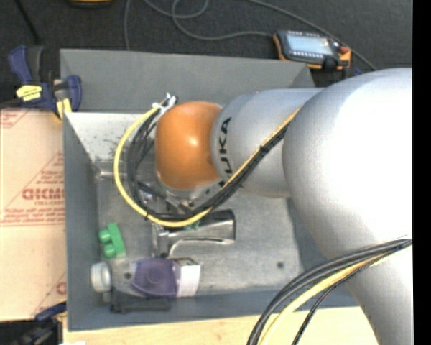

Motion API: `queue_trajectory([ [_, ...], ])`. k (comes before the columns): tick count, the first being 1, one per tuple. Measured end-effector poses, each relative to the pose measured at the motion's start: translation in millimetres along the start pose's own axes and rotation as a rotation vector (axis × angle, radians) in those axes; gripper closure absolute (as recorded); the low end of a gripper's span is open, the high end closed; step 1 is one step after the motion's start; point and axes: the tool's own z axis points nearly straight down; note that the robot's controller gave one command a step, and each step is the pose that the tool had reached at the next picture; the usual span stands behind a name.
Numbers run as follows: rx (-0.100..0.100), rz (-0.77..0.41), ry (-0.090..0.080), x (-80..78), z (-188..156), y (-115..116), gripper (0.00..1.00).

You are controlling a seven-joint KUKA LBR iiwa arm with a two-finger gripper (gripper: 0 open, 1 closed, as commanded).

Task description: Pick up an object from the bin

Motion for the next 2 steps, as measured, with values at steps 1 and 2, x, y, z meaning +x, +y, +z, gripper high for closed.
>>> queue_trajectory([
  [1, 0.005, -0.049, -0.001, 6.0, 0, 33, 0.0],
  [2, 0.0, -0.07, -0.003, 42.5, 0, 43, 0.0],
])
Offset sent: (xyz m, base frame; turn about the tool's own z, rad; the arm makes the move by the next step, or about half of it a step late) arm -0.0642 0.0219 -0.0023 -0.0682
